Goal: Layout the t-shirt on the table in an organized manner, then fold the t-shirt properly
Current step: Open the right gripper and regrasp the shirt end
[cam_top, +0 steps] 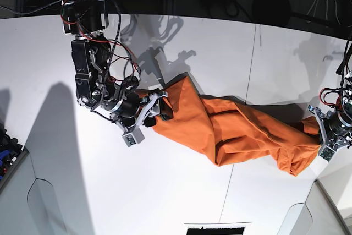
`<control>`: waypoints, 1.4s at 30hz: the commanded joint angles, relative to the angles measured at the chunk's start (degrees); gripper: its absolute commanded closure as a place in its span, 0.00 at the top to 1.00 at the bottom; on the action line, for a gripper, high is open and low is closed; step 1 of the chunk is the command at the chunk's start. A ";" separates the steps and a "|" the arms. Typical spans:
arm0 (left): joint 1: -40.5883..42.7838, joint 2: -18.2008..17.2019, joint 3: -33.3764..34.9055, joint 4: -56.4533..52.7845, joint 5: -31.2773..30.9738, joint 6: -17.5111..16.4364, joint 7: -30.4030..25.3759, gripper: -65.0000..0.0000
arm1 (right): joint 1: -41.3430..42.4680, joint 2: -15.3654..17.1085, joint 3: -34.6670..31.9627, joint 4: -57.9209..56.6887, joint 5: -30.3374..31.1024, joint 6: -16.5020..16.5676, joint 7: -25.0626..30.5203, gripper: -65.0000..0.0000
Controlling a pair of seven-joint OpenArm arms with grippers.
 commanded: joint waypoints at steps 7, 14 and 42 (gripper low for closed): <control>-1.07 -0.85 -0.79 0.61 0.22 0.48 -1.01 0.05 | 1.40 -0.17 0.00 0.92 1.09 0.35 1.33 0.21; -1.07 -0.85 -0.79 0.61 0.22 0.48 -1.05 0.05 | 1.60 -0.15 0.00 1.27 -0.83 0.39 5.42 0.48; -1.07 -0.85 -0.79 0.61 0.22 0.48 -1.42 0.05 | -1.44 1.09 0.00 5.53 -8.02 0.31 5.60 0.54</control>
